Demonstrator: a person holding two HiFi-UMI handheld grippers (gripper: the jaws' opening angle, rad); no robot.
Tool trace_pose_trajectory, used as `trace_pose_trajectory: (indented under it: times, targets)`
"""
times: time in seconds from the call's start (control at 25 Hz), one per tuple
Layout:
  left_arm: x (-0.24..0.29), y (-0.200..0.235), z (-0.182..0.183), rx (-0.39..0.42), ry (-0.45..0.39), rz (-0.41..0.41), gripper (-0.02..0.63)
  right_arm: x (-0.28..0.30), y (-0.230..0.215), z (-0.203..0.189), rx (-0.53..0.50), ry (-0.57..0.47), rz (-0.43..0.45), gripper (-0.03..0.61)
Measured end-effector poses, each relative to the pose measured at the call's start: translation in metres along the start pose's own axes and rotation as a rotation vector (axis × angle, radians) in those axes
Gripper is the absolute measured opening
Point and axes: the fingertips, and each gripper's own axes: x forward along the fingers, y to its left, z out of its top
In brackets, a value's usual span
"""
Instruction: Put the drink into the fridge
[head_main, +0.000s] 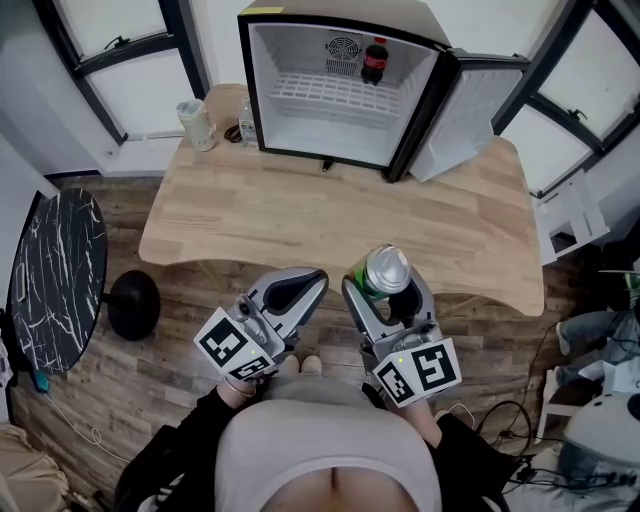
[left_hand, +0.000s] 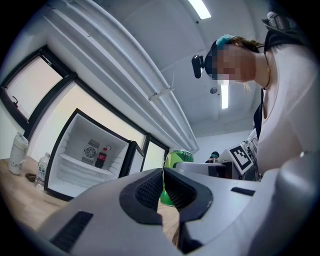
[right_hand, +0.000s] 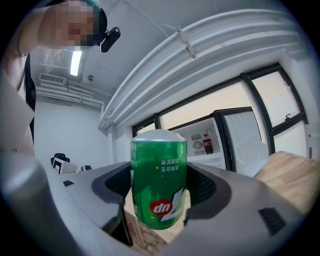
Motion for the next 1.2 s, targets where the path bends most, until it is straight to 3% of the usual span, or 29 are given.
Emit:
trace_pose_trajectory:
  times: [0.68,1.2]
  targets:
    - [-0.001,0.007,-0.003,0.007,0.014,0.048,0.012,0.013,0.0,-0.005,0.022,0.011,0.066,0.345]
    - [0.037,0.06,-0.001,0.013,-0.003,0.006,0.012,0.059,-0.031,0.0,0.004,-0.004,0.044,0.345]
